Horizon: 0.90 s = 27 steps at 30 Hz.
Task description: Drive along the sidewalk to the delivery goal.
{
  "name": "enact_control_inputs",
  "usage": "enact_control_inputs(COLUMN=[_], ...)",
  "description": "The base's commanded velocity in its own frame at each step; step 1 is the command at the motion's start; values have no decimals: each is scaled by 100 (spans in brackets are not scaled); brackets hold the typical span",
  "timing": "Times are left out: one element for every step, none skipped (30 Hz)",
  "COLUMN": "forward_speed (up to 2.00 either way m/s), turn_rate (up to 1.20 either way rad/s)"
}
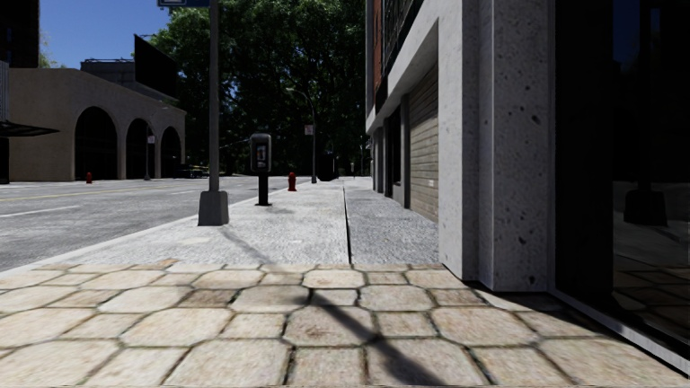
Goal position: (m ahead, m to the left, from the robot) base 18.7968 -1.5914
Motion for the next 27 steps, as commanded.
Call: enact_control_inputs(forward_speed=[200, 200, 200, 200, 200, 200, 200, 200, 200, 200, 200, 200, 200, 200, 200, 200, 200, 200, 200, 200, 200, 200, 200, 200, 200, 200, 200], turn_rate=[0, 0, 0, 0, 0, 0, 0, 8, 13, 13, 18, 20, 20, 20, 9, 0, 0, 0, 0, 0, 0, 0, 0, 0, 0, 0, 0])
